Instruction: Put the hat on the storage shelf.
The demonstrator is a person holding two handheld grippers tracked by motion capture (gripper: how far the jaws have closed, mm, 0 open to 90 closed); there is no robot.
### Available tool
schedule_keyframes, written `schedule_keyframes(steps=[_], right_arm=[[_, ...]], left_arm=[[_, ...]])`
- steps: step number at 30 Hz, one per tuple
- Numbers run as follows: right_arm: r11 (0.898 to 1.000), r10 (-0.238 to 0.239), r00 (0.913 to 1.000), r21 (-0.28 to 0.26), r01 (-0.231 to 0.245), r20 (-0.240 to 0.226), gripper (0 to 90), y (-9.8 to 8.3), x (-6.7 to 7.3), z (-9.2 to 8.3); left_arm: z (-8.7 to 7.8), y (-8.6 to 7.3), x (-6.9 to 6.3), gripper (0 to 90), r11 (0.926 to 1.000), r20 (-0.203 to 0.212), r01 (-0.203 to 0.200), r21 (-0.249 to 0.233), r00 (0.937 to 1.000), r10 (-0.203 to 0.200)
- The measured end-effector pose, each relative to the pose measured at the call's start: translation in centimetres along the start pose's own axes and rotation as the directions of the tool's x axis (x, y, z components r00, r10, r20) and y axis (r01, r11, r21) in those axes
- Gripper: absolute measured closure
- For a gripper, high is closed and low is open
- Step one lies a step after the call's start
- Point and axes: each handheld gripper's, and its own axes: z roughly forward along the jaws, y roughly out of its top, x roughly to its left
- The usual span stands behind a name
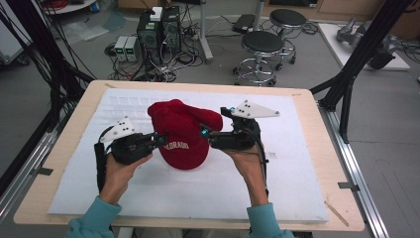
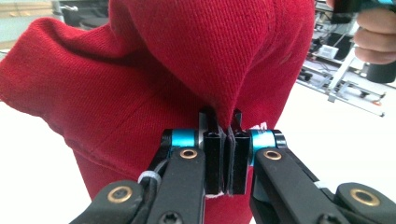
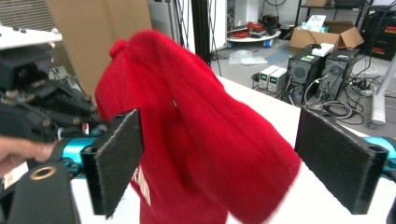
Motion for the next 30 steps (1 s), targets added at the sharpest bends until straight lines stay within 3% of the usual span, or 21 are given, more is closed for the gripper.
schedule_keyframes(steps=[7, 14, 28, 30], right_arm=[[1.000, 0.009, 0.9999, 0.023, -0.009, -0.013, 14.4, -1.5, -0.6, -0.6], [0.998, 0.015, 0.9986, 0.069, -0.011, -0.051, 17.6, -2.8, -0.3, 0.0], [0.995, 0.027, 0.9958, 0.097, -0.018, -0.087, 18.2, -4.0, -0.1, 1.0], [0.996, 0.034, 0.9941, 0.090, -0.025, -0.103, 22.0, -4.0, 0.0, 1.1]], left_arm=[[-1.4, 2.0, 0.8, 87.7, 0.9999, 0.004, -0.009, -0.007, 0.9999, 0.009], [-1.8, 4.0, 1.0, 87.7, 0.9997, 0.033, -0.023, -0.012, 0.9992, 0.023], [-2.0, 5.5, 1.0, 87.6, 0.9995, 0.052, -0.021, -0.023, 0.9984, 0.022], [-1.9, 5.6, 0.9, 87.6, 0.9995, 0.064, -0.025, -0.021, 0.9976, 0.026]])
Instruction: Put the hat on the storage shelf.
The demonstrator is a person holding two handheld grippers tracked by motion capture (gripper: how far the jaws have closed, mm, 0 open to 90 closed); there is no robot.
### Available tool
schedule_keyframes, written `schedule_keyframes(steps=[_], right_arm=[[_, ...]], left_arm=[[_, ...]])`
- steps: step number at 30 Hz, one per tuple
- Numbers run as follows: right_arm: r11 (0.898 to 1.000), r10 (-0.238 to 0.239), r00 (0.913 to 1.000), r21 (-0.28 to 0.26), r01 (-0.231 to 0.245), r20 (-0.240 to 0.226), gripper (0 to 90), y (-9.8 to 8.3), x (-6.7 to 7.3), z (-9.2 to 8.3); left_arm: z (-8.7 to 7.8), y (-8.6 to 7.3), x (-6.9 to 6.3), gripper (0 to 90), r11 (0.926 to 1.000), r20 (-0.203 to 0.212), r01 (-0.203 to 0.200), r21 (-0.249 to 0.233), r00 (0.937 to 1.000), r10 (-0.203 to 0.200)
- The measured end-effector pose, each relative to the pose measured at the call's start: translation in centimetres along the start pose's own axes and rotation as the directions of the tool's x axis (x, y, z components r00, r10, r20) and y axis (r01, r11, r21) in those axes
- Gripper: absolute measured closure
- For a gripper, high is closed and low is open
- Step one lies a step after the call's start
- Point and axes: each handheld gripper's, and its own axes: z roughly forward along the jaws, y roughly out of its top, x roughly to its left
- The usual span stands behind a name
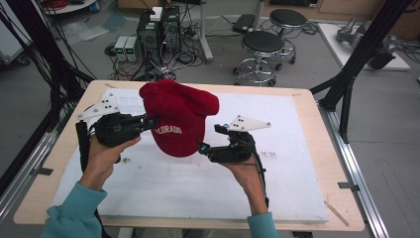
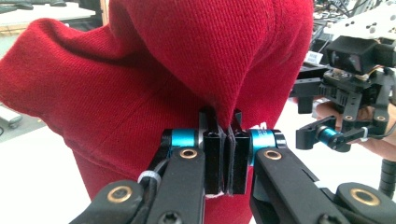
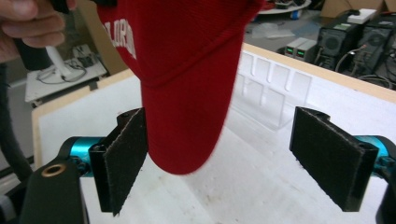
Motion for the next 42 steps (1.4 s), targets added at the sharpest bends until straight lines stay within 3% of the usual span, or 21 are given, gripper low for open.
schedule_keyframes(steps=[10, 20, 25, 30, 33, 40, 42], right_arm=[[1.000, -0.014, 0.9974, 0.006, 0.015, -0.070, 47.1, 0.1, 0.4, 0.8], [0.999, -0.025, 0.9943, 0.025, 0.027, -0.104, 67.9, 0.0, 0.6, 0.7], [0.999, -0.032, 0.9846, 0.017, 0.035, -0.172, 77.3, 0.0, 0.9, 0.9], [0.999, -0.047, 0.9649, 0.014, 0.053, -0.258, 84.1, 0.1, 1.4, 1.2], [0.998, -0.057, 0.9568, 0.010, 0.062, -0.285, 85.6, 0.1, 1.8, 1.4], [0.997, -0.073, 0.9531, 0.008, 0.078, -0.294, 86.0, 0.1, 2.0, 1.4], [0.997, -0.078, 0.9541, 0.001, 0.082, -0.289, 86.0, 0.2, 2.0, 1.3]], left_arm=[[0.8, -0.1, -0.3, 87.6, 0.9999, 0.037, -0.004, 0.016, 0.9993, 0.003], [0.6, -0.2, 0.2, 87.6, 0.9994, -0.006, -0.012, 0.031, 0.9999, 0.012], [0.4, -0.2, 0.7, 87.5, 0.9997, -0.029, -0.006, 0.025, 0.9995, 0.007], [0.6, -0.3, 1.0, 87.4, 0.9994, -0.050, -0.007, 0.035, 0.9987, 0.008], [0.8, -0.4, 1.1, 87.0, 0.9989, -0.057, -0.012, 0.046, 0.9983, 0.014], [1.0, -0.5, 1.3, 85.5, 0.9986, -0.059, -0.017, 0.051, 0.9980, 0.020], [1.0, -0.5, 1.4, 80.0, 0.9985, -0.076, -0.012, 0.054, 0.9970, 0.017]])
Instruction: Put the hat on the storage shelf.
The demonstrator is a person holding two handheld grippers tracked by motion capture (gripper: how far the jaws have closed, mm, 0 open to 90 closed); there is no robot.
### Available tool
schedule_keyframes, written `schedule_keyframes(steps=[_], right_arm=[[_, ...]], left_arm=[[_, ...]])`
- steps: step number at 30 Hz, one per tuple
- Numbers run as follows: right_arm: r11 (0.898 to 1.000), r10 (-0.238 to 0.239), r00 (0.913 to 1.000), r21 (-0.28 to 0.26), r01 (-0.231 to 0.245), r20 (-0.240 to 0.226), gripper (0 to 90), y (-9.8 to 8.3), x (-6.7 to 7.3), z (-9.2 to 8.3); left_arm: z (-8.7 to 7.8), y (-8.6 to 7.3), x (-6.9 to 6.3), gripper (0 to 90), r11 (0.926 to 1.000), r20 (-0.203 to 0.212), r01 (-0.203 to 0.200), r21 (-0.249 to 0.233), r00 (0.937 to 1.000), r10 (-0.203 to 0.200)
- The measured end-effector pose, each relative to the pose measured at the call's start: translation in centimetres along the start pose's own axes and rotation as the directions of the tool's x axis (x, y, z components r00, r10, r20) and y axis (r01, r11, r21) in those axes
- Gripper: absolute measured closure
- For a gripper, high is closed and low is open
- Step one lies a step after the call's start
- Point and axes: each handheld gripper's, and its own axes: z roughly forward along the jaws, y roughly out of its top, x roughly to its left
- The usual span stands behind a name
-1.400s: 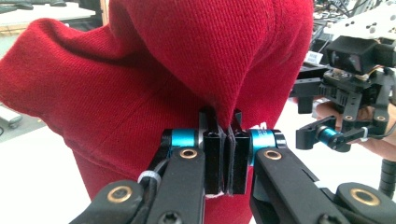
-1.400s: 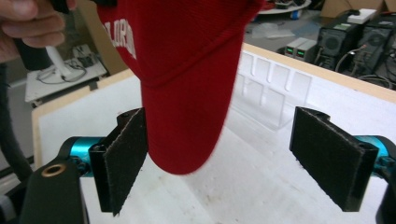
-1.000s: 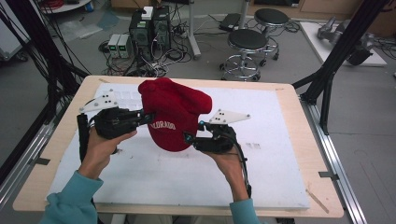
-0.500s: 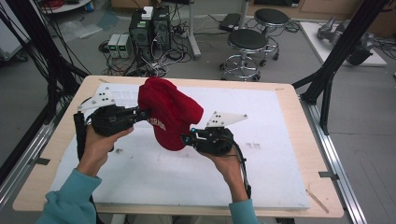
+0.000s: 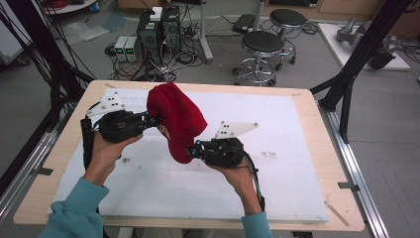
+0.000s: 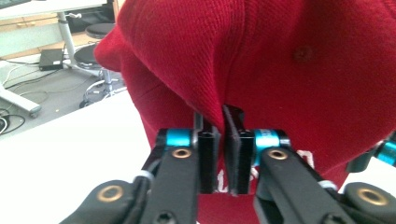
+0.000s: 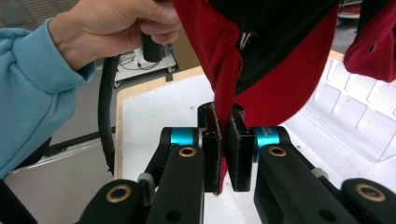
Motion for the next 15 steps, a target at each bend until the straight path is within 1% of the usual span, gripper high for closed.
schedule_keyframes(steps=[3, 5, 8, 10, 12, 13, 15], right_arm=[[1.000, -0.008, 0.9998, 0.004, 0.008, 0.019, 86.1, 0.0, 0.1, 0.0], [1.000, -0.013, 0.9995, 0.007, 0.013, 0.030, 86.1, 0.0, 0.1, 0.0], [1.000, -0.014, 0.9988, -0.003, 0.014, 0.047, 86.2, 0.0, 0.1, 0.1], [1.000, -0.011, 0.9983, -0.013, 0.012, 0.058, 86.3, 0.1, 0.1, 0.2], [1.000, -0.008, 0.9970, -0.023, 0.010, 0.077, 86.3, 0.1, 0.0, 0.3], [1.000, -0.001, 0.9959, -0.030, 0.004, 0.090, 86.3, 0.1, -0.1, 0.4], [0.999, 0.000, 0.9935, -0.049, 0.006, 0.114, 86.3, 0.2, -0.3, 0.4]], left_arm=[[0.0, -0.1, 0.3, 66.5, 0.9998, -0.037, 0.015, 0.015, 0.9992, -0.015], [-0.1, -0.3, 0.5, 53.4, 0.9991, -0.074, 0.032, 0.029, 0.9968, -0.030], [-0.4, -0.8, 1.1, 33.2, 0.9974, -0.106, 0.067, 0.026, 0.9923, -0.064], [-0.7, -1.2, 1.5, 26.6, 0.9970, -0.123, 0.074, 0.026, 0.9899, -0.070], [-1.0, -1.6, 1.8, 17.7, 0.9961, -0.149, 0.083, 0.029, 0.9858, -0.078], [-1.2, -1.8, 1.9, 17.2, 0.9968, -0.152, 0.075, 0.028, 0.9859, -0.070], [-1.6, -2.3, 2.1, 16.7, 0.9970, -0.162, 0.072, 0.028, 0.9845, -0.067]])
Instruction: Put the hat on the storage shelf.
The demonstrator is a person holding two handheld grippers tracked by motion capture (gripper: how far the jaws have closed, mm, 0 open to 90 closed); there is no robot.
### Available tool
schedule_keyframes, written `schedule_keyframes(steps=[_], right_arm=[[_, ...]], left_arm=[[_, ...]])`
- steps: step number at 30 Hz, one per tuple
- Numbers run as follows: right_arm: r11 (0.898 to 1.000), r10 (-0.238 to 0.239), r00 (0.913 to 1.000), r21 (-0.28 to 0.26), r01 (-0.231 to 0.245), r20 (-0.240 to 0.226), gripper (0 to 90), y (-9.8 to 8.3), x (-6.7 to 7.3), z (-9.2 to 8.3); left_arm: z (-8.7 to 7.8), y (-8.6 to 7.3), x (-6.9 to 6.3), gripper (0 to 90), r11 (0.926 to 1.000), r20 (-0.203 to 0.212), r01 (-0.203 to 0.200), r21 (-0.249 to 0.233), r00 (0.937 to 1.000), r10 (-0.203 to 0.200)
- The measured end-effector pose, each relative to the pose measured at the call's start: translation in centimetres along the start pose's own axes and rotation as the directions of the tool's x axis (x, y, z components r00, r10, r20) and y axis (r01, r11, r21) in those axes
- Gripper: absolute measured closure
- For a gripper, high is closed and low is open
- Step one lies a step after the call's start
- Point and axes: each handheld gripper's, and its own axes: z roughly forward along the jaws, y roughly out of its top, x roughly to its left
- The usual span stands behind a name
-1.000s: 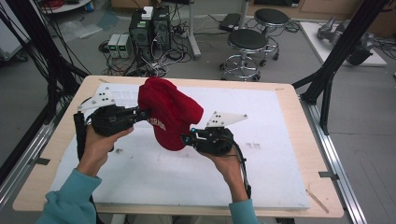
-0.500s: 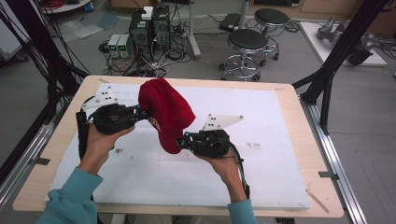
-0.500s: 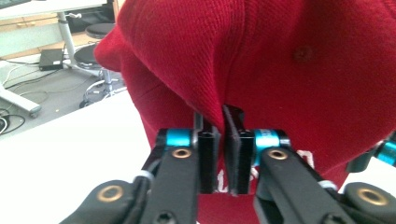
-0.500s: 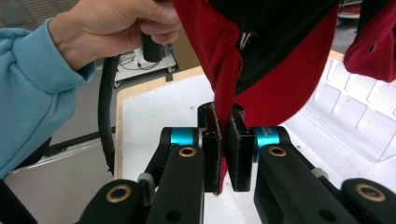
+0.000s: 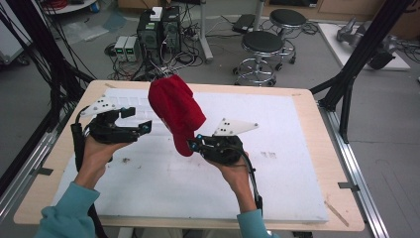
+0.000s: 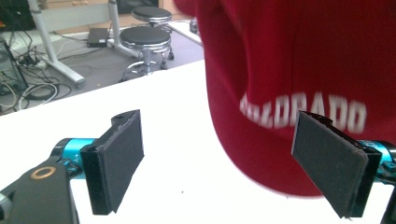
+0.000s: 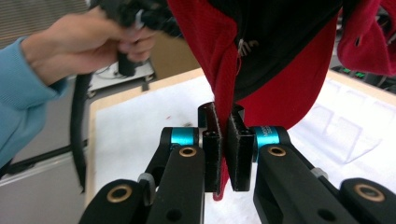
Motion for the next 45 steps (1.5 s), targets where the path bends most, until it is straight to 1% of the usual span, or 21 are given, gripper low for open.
schedule_keyframes(steps=[3, 4, 5, 8, 14, 16, 19, 20, 22, 24, 26, 27, 28, 29, 31, 32, 36, 37, 39, 42, 45], right_arm=[[0.999, 0.008, 0.9996, -0.032, -0.007, 0.027, 86.3, 0.3, -0.3, 0.2], [0.999, 0.007, 0.9992, -0.039, -0.006, 0.039, 86.3, 0.4, -0.4, 0.3], [0.999, 0.004, 0.9985, -0.046, -0.002, 0.054, 86.3, 0.4, -0.4, 0.4], [0.998, 0.017, 0.9965, -0.069, -0.011, 0.082, 86.3, 0.5, -0.7, 0.9], [0.996, 0.004, 0.9908, -0.084, 0.008, 0.135, 86.2, 0.6, -1.6, 1.7], [0.995, 0.005, 0.9883, -0.096, 0.009, 0.153, 86.3, 0.7, -2.1, 2.0], [0.993, 0.016, 0.9872, -0.115, 0.002, 0.159, 86.2, 0.7, -3.0, 2.5], [0.993, 0.015, 0.9853, -0.115, 0.005, 0.170, 86.2, 0.7, -3.3, 2.7], [0.993, 0.013, 0.9845, -0.115, 0.007, 0.175, 86.2, 0.8, -4.0, 3.2], [0.992, 0.020, 0.9832, -0.129, 0.004, 0.181, 86.2, 0.9, -4.7, 3.7], [0.991, 0.016, 0.9832, -0.135, 0.009, 0.182, 86.2, 1.2, -5.3, 4.3], [0.991, 0.014, 0.9825, -0.135, 0.011, 0.186, 86.2, 1.3, -5.6, 4.6], [0.991, 0.004, 0.9816, -0.130, 0.022, 0.191, 86.2, 1.5, -5.9, 5.0], [0.992, -0.010, 0.9798, -0.124, 0.035, 0.200, 86.2, 1.7, -6.2, 5.3], [0.991, -0.028, 0.9773, -0.122, 0.054, 0.210, 86.2, 2.0, -6.7, 6.0], [0.991, -0.026, 0.9772, -0.124, 0.053, 0.211, 86.2, 2.0, -6.9, 6.3], [0.992, -0.033, 0.9721, -0.114, 0.061, 0.232, 86.2, 1.7, -7.6, 7.3], [0.991, -0.038, 0.9693, -0.113, 0.067, 0.243, 86.2, 1.5, -7.8, 7.6], [0.991, -0.040, 0.9673, -0.114, 0.071, 0.250, 86.2, 1.3, -8.1, 7.9], [0.990, -0.029, 0.9626, -0.123, 0.064, 0.269, 86.2, 0.8, -8.8, 8.5], [0.990, -0.017, 0.9595, -0.130, 0.056, 0.281, 86.2, 0.4, -9.2, 8.9]], left_arm=[[-0.4, -1.0, 0.4, 15.6, 0.9996, -0.013, -0.025, 0.012, 0.9996, 0.025], [-0.6, -1.4, 0.5, 15.6, 0.9995, -0.016, -0.028, 0.015, 0.9995, 0.029], [-0.8, -1.9, 0.7, 15.5, 0.9997, -0.010, -0.020, 0.013, 0.9997, 0.020], [-1.3, -3.3, 1.1, 15.5, 0.9994, -0.012, -0.032, 0.012, 0.9994, 0.032], [-2.2, -6.1, 2.4, 15.5, 0.9993, -0.026, -0.027, 0.027, 0.9993, 0.028], [-2.5, -6.9, 2.6, 15.6, 0.9993, -0.034, -0.033, 0.018, 0.9988, 0.034], [-2.8, -8.2, 3.0, 15.6, 0.9997, -0.043, -0.020, 0.014, 0.9988, 0.021], [-2.9, -8.6, 3.1, 15.6, 0.9998, -0.047, -0.014, 0.015, 0.9988, 0.015], [-3.0, -9.3, 3.4, 15.6, 0.9999, -0.050, -0.007, 0.009, 0.9987, 0.008], [-3.1, -9.9, 3.5, 15.6, 0.9999, -0.054, 0.001, 0.013, 0.9986, 0.000], [-3.3, -10.4, 3.6, 15.5, 0.9999, -0.049, 0.017, 0.001, 0.9987, -0.016], [-3.3, -10.7, 3.7, 15.5, 0.9998, -0.052, 0.019, 0.007, 0.9985, -0.018], [-3.4, -10.9, 3.7, 15.6, 0.9996, -0.052, 0.020, 0.018, 0.9985, -0.019], [-3.4, -11.1, 3.7, 15.6, 0.9996, -0.051, 0.028, 0.005, 0.9983, -0.028], [-3.6, -11.5, 3.8, 15.6, 0.9992, -0.059, 0.039, -0.004, 0.9975, -0.039], [-3.7, -11.8, 3.8, 15.6, 0.9990, -0.060, 0.045, -0.005, 0.9972, -0.045], [-3.8, -12.7, 3.7, 15.6, 0.9985, -0.061, 0.053, 0.009, 0.9967, -0.053], [-3.9, -12.9, 3.7, 15.6, 0.9984, -0.061, 0.056, 0.003, 0.9965, -0.056], [-3.9, -13.2, 3.6, 15.6, 0.9977, -0.061, 0.068, 0.004, 0.9958, -0.068], [-4.1, -13.5, 3.4, 15.6, 0.9970, -0.060, 0.076, -0.009, 0.9952, -0.077], [-4.2, -13.7, 3.3, 15.6, 0.9971, -0.058, 0.076, -0.010, 0.9954, -0.076]])
